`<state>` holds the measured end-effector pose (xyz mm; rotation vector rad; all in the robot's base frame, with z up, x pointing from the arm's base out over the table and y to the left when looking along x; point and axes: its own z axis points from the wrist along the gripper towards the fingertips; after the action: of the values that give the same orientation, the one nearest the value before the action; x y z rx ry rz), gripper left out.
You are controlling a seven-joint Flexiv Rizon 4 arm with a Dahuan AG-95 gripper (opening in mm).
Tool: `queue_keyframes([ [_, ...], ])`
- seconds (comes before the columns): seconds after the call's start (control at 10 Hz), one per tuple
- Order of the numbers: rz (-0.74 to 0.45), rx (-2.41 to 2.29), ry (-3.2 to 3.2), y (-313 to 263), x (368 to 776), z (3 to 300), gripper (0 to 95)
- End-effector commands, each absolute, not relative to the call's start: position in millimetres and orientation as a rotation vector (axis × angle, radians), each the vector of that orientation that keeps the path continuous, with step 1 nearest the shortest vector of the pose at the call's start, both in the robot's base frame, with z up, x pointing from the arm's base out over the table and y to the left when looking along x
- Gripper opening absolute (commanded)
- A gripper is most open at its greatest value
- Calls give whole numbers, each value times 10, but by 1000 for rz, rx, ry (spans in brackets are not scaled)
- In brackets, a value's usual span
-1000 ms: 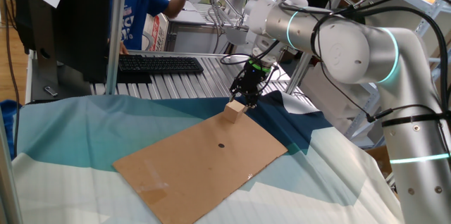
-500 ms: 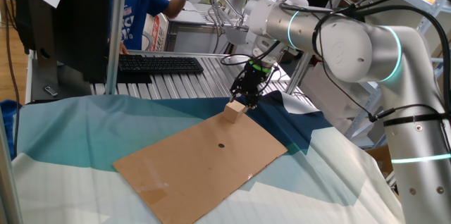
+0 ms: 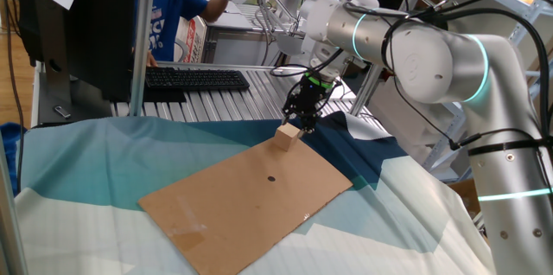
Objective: Grab the block and place it at the designated location
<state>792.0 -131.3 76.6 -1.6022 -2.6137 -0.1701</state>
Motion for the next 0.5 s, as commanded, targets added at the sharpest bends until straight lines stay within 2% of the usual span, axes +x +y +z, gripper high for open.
queue_keyframes([
  [0.1, -165, -1574, -2638, -1313, 7892, 770, 760],
  [0.5, -165, -1526, -2664, -1313, 7892, 770, 760],
])
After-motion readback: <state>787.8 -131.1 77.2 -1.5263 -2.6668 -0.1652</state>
